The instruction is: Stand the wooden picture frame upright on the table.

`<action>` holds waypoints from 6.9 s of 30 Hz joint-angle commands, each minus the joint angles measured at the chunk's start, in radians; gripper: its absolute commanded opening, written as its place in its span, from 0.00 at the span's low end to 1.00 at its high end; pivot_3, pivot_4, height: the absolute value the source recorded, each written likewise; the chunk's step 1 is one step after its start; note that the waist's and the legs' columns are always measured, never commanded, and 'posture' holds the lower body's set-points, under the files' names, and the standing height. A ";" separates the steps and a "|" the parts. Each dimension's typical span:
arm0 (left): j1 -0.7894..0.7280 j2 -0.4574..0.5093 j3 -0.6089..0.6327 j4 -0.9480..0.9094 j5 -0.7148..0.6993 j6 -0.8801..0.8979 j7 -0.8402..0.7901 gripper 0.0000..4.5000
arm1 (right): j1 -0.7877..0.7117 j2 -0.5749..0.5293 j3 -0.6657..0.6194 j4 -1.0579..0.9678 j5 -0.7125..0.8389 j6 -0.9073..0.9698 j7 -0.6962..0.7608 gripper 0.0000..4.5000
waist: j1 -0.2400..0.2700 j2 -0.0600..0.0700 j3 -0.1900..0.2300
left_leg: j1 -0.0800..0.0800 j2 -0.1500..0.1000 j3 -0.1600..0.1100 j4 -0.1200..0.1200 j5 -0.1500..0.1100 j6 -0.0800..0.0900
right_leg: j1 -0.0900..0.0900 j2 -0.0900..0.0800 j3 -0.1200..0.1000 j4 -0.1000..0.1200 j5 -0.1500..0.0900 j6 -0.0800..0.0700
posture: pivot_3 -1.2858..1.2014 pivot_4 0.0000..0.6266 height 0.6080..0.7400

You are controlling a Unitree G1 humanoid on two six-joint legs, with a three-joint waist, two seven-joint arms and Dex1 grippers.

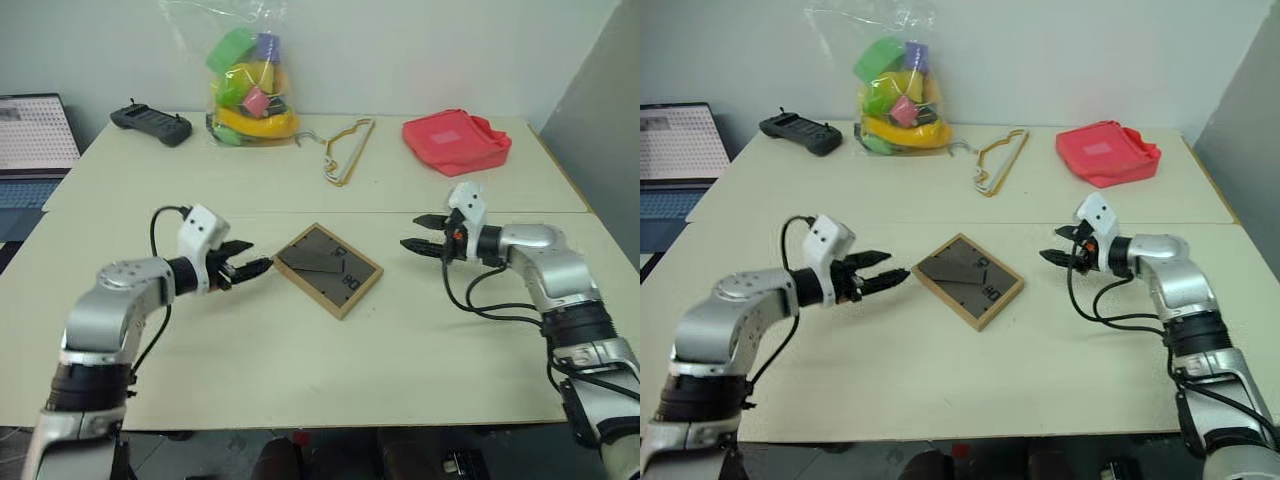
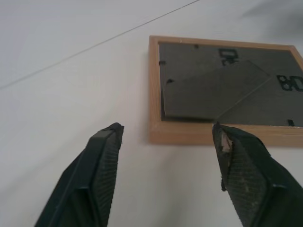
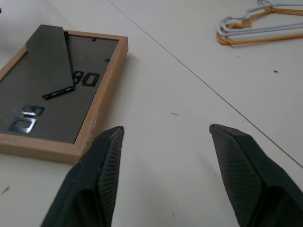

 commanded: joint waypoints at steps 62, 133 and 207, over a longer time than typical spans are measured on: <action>-0.076 0.009 0.009 0.014 -0.315 0.579 -0.195 0.34 | 0.325 -0.064 0.042 -0.475 -0.022 0.231 0.014 0.00 | 0.015 0.003 -0.002 | 0.000 -0.002 -0.010 0.000 0.000 0.000 | 0.005 0.002 -0.006 -0.001 -0.001 -0.001 | 0.52 0.24 1.00; -0.273 -0.130 0.019 0.297 -0.977 0.565 0.343 0.29 | -0.001 0.076 -0.131 -0.572 0.385 0.572 -0.033 0.70 | 0.022 0.014 -0.015 | 0.002 -0.004 -0.030 -0.002 0.001 -0.002 | 0.019 0.000 -0.026 -0.011 -0.003 -0.005 | 0.52 0.24 1.00; -0.274 -0.155 0.007 0.262 -0.675 0.597 0.085 0.29 | 0.067 0.103 -0.020 -0.681 0.382 0.569 -0.140 0.99 | 0.025 0.015 -0.014 | 0.000 -0.003 -0.032 -0.008 0.002 -0.003 | 0.018 0.000 -0.028 -0.018 -0.003 -0.005 | 0.52 0.24 1.00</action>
